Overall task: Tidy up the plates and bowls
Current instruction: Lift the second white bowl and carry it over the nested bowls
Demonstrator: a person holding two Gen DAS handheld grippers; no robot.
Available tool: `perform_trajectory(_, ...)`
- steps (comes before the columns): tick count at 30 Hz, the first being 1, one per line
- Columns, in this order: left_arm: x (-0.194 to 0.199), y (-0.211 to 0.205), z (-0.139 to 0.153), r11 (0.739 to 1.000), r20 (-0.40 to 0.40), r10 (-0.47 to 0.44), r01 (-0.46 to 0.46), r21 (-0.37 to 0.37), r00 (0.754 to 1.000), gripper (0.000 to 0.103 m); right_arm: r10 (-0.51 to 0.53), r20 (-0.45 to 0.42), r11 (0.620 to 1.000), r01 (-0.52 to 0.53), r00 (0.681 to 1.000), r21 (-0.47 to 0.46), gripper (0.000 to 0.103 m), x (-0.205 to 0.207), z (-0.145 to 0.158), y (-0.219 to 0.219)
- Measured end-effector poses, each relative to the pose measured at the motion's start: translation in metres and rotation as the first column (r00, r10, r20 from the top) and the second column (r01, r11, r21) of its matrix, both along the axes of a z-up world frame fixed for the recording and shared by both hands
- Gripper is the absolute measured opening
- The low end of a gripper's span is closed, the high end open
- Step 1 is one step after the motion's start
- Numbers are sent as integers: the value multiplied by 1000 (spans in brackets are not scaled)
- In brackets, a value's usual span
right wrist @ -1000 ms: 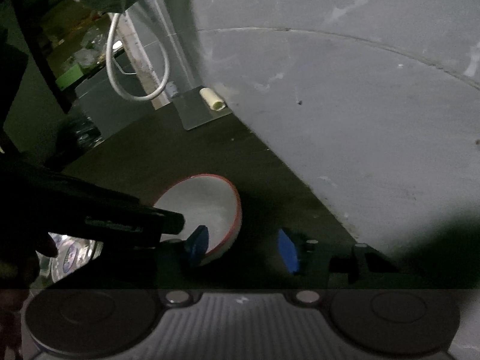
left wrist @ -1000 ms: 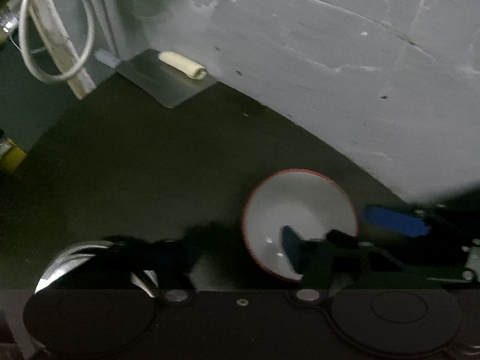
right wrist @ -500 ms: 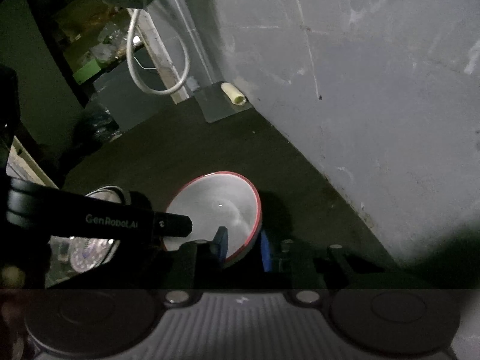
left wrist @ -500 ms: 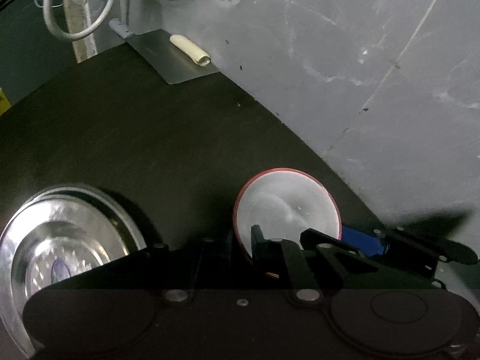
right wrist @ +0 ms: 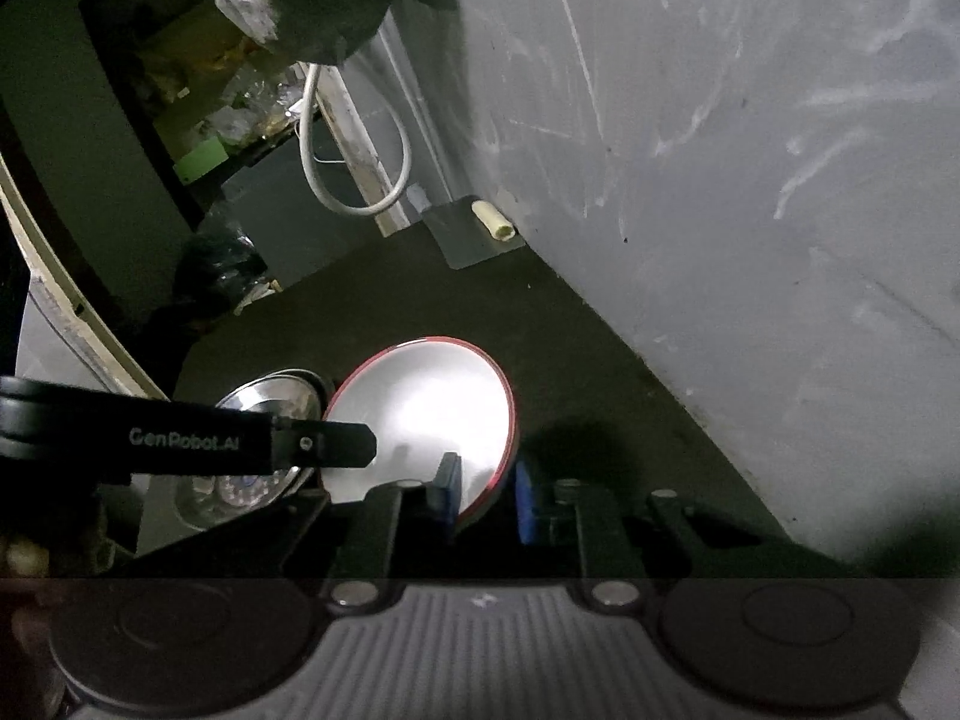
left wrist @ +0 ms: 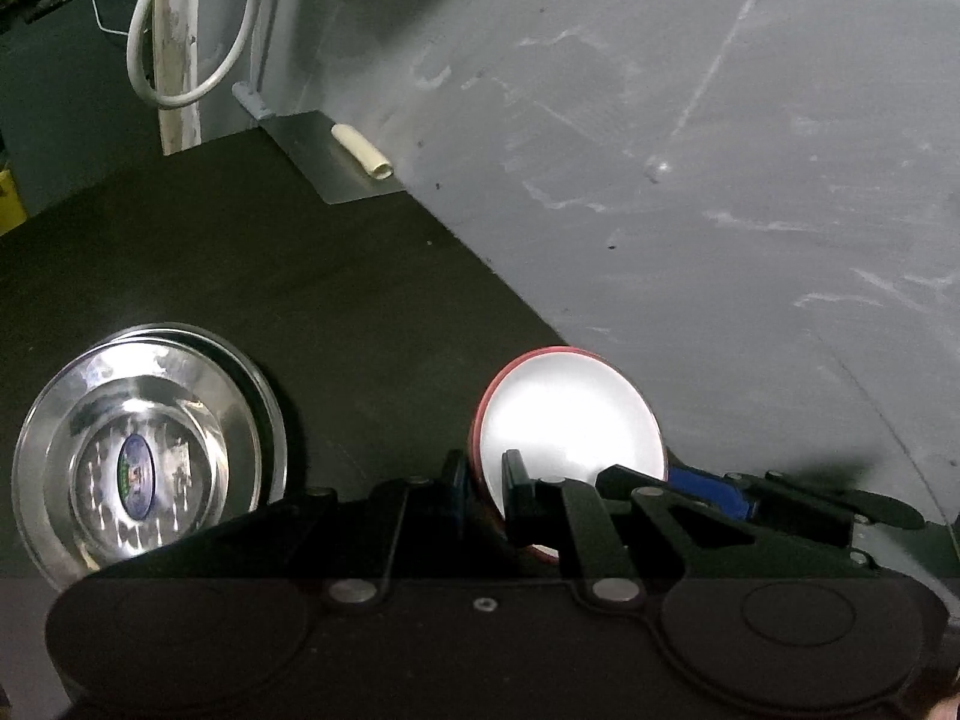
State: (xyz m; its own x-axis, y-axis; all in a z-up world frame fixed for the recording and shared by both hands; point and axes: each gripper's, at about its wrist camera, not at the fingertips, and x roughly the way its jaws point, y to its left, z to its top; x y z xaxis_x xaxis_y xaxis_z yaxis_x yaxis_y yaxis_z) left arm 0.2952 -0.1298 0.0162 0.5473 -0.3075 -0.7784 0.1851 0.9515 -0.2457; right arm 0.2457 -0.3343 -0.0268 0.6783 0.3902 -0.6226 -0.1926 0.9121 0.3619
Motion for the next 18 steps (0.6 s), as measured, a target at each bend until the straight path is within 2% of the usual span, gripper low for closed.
perform_trajectory(9, -37, 2, 18, 999, 38, -4, 5, -40, 999, 12, 18, 29, 1000, -18, 999, -5, 20, -33, 23, -5)
perform_trajectory(18, -65, 15, 22, 998, 48, 20, -18, -54, 999, 12, 75, 41, 997, -75, 996, -18, 20, -58, 38, 5)
